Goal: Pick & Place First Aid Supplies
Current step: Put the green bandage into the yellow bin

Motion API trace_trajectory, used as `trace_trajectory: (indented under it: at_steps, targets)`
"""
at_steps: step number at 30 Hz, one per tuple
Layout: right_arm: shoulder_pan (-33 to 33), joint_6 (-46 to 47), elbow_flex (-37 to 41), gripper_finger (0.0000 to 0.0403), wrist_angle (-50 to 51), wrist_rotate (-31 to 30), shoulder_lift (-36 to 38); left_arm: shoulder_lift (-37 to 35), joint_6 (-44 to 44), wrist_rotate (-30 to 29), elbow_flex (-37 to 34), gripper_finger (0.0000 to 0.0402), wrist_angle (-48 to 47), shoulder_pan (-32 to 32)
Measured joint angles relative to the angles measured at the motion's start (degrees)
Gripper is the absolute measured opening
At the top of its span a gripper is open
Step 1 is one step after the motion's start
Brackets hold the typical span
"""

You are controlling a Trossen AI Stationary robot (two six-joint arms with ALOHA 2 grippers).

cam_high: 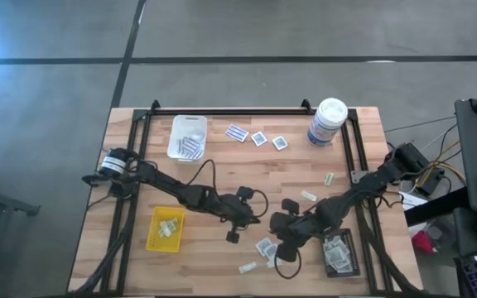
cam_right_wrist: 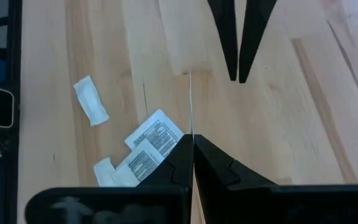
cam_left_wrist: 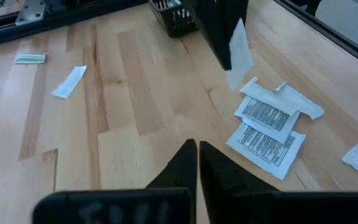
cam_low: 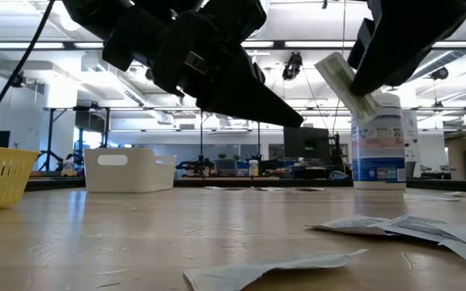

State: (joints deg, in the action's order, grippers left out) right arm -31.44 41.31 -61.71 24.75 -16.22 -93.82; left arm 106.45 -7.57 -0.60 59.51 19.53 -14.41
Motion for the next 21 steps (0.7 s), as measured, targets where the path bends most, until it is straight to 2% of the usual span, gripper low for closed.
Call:
trace_trajectory:
  at_steps: [11,21]
  targets:
    - [-1.7,3.33,-0.14,0.0008,0.1,-10.29,0.0,0.0,1.11,1.09,0.0,0.0132,0.74,-0.04]
    - [-1.66,3.55,-0.12,0.0008,-0.35,-10.94,0.0,0.0,7.07,1.27,0.04,0.0142,8.19,-0.04]
